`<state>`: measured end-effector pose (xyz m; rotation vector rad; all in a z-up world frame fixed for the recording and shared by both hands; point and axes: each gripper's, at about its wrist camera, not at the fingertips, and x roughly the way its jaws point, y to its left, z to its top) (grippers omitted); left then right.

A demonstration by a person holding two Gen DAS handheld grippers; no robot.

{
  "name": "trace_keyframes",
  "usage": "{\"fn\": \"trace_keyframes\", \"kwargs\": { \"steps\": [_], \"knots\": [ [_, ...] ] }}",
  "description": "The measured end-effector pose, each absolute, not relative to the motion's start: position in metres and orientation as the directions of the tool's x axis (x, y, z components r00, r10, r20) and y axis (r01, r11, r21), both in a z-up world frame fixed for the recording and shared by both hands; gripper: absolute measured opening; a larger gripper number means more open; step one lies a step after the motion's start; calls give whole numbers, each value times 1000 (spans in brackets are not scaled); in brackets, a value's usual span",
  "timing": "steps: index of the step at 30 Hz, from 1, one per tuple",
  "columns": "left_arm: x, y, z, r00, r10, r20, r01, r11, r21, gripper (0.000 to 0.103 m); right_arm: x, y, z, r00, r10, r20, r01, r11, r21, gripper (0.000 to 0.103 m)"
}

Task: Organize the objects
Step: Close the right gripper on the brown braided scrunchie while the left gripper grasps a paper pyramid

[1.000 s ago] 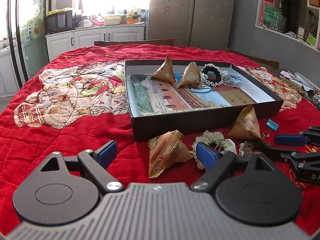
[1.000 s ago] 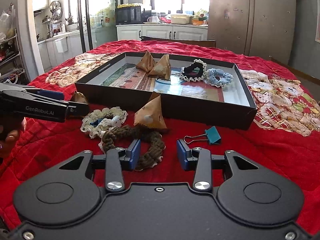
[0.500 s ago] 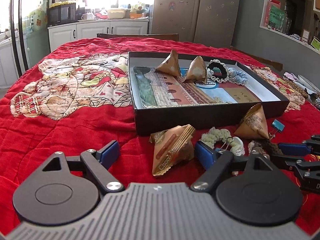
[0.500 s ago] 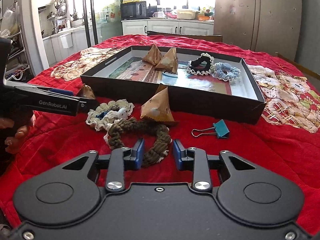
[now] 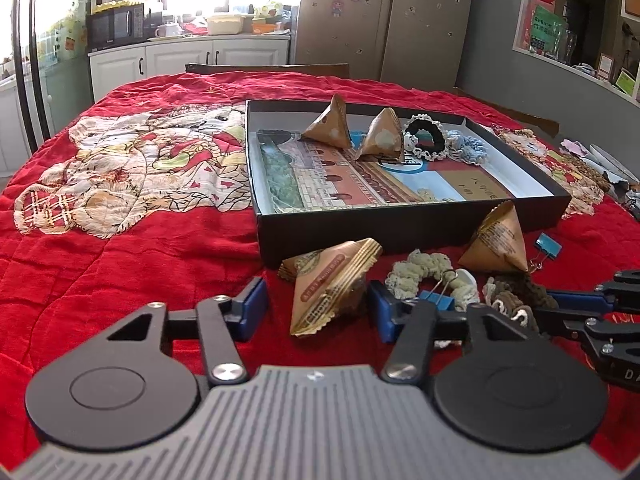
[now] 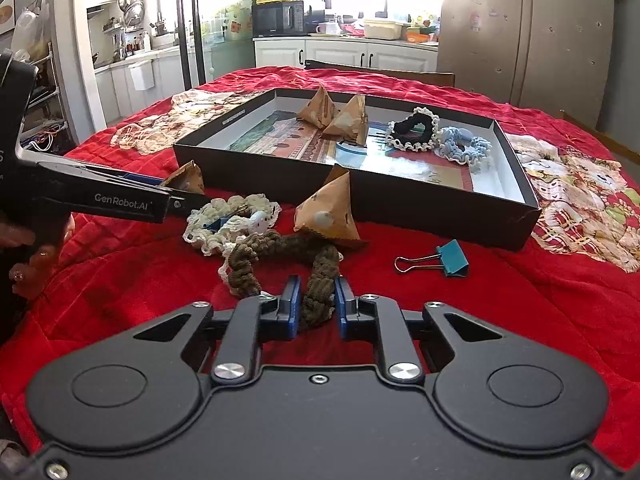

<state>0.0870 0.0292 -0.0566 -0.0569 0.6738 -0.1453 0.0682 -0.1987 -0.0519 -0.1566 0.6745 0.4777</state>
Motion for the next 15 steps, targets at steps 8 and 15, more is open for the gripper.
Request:
{"fn": "trace_keyframes", "kwargs": {
  "steps": [8,15],
  "knots": [
    [86,30,-56,769,-157,-620,116,988,-106,39,65,-197,-51,679,376,-631,-484,875,1,13],
    [85,29,-55,768,-157,-620,118,988,-105,35,64,-198,-50,680,382,-626,-490,872,1,12]
  ]
}}
